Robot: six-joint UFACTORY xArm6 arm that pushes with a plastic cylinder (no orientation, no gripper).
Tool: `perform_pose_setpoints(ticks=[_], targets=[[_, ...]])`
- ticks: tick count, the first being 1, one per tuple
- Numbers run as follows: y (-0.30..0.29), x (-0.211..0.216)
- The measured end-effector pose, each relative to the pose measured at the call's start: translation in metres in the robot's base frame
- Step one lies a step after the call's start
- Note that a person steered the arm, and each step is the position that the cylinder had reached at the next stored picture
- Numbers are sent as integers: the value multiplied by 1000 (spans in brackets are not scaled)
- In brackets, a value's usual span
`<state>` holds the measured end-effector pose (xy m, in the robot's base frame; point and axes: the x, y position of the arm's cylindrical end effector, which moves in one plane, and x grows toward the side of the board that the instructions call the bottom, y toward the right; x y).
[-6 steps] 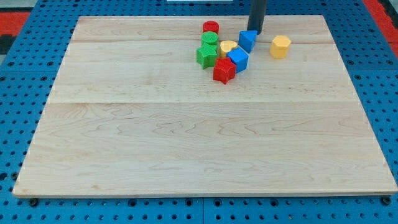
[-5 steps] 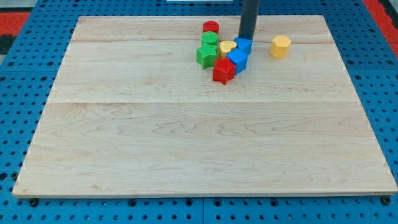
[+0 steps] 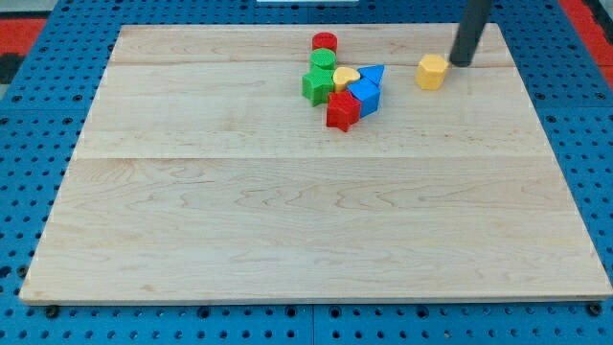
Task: Place the yellow hexagon above the yellow heart
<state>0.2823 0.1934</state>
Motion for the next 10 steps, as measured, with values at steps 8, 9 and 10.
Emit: perform_pose_setpoints(ticks=[8, 9, 10], targets=[[-115, -5], [-73, -50], [-65, -62]])
